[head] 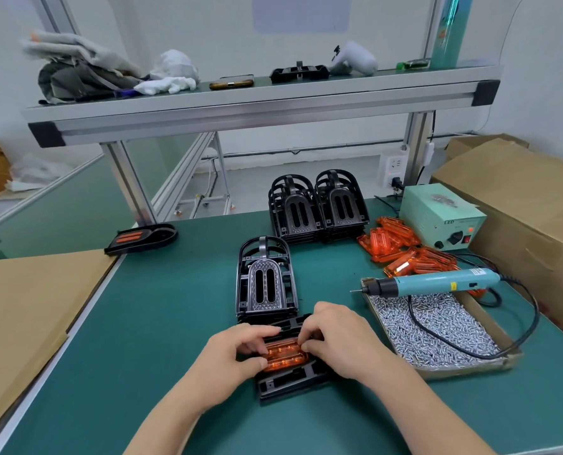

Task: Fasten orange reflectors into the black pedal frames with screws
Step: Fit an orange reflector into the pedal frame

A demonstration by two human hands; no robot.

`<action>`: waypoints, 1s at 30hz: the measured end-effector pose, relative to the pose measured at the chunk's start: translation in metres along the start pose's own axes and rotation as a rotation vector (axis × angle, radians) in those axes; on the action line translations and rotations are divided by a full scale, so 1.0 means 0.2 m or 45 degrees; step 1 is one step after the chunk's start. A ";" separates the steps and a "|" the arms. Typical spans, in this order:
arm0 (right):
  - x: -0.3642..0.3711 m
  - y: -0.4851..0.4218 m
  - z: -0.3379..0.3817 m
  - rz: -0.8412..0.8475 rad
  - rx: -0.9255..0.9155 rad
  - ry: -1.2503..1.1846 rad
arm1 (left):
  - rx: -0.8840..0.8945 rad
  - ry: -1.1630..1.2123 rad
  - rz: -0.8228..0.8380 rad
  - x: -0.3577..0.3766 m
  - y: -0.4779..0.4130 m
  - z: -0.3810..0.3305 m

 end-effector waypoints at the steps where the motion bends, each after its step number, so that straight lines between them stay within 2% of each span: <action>1: 0.00 0.00 0.00 0.000 0.001 -0.004 | -0.017 0.035 0.013 0.00 0.00 0.02; 4: 0.00 0.00 0.01 -0.001 0.000 0.002 | -0.028 0.034 0.025 -0.01 0.01 0.05; 10: 0.02 0.01 0.01 0.007 -0.001 0.014 | -0.002 -0.161 0.027 0.00 -0.02 0.02; 15: 0.03 0.01 0.08 0.018 -0.155 0.195 | -0.057 -0.032 -0.002 -0.02 -0.03 0.02; 21: 0.01 0.02 0.09 -0.019 -0.206 0.145 | -0.088 -0.014 -0.078 -0.03 -0.02 0.05; 24: 0.02 0.01 0.09 -0.013 -0.177 0.139 | -0.080 -0.117 -0.058 -0.02 -0.02 0.04; 30: 0.03 -0.02 0.07 0.050 -0.073 0.126 | 0.055 -0.517 0.028 0.02 -0.03 -0.08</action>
Point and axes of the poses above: each hand's wrist, its own y-axis away from the middle knuckle, its own x-axis out of the palm, z = x × y, the point moved 7 cm from there along -y, towards the middle knuckle, and after that the axes turned 2 degrees about -y, right-handed, at the moved point
